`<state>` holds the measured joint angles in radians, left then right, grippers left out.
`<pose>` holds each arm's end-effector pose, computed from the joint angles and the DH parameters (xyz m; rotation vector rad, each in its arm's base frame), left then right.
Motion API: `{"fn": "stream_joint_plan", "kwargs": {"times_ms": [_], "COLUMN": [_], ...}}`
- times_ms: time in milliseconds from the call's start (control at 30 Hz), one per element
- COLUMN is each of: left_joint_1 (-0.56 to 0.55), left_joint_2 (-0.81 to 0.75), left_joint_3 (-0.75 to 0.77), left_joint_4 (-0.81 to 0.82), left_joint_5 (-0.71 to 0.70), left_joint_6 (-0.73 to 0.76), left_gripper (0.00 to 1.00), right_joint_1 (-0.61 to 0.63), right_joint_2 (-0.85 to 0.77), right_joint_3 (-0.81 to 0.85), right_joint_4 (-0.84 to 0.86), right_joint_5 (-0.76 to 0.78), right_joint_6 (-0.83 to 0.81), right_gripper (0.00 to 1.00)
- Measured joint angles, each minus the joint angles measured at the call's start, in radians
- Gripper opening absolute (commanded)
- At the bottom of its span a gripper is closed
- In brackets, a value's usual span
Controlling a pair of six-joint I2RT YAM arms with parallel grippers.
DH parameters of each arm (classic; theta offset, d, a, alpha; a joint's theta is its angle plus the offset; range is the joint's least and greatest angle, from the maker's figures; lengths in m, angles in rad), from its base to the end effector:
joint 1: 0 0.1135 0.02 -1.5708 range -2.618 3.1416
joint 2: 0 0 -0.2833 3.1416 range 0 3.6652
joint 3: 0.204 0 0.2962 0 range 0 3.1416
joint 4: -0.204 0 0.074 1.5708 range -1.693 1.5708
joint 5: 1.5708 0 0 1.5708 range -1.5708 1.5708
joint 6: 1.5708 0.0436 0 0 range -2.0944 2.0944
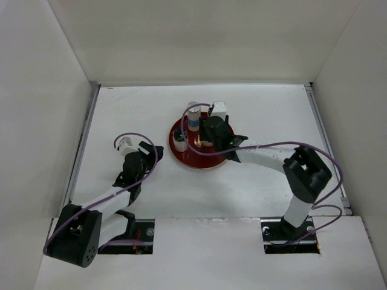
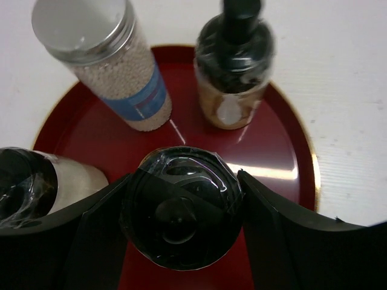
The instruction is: Organize the condiment bottles
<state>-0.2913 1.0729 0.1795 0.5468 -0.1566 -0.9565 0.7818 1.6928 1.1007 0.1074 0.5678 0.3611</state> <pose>0.2159 -0.0576 0.1342 -0.7462 1.8278 -0.6830 0.3193 0.2840 0.2310 -0.0712 1.9766 0.1578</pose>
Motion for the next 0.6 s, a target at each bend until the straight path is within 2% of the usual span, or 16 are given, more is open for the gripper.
{"fn": "stream_joint_plan", "kwargs": {"times_ms": [100,367,500,600], "left_joint_1": [0.012,0.028,0.029,0.029], "left_joint_2": [-0.004,-0.001,0.016,0.024], "left_joint_3": [0.004,0.010,0.023,0.026], "left_joint_4": [-0.013,-0.029,-0.031,-0.031], "left_joint_5": [0.006,0.029,0.042,0.050], "left_joint_6": [0.000,-0.002,-0.002,-0.005], "left_gripper": [0.68,0.70,0.70,0.70], "right_joint_1": [0.008,0.011,0.017,0.025], "right_joint_2": [0.090,0.142,0.064,-0.108], "right_joint_3": [0.055,0.118,0.087,-0.002], "right_joint_4": [-0.003,-0.003,-0.004,0.001], "right_joint_5": [-0.013,-0.023,-0.025,-0.026], "right_joint_6": [-0.018,-0.032,-0.042,-0.045], "right_gripper": [0.69,0.97,1.00,1.00]}}
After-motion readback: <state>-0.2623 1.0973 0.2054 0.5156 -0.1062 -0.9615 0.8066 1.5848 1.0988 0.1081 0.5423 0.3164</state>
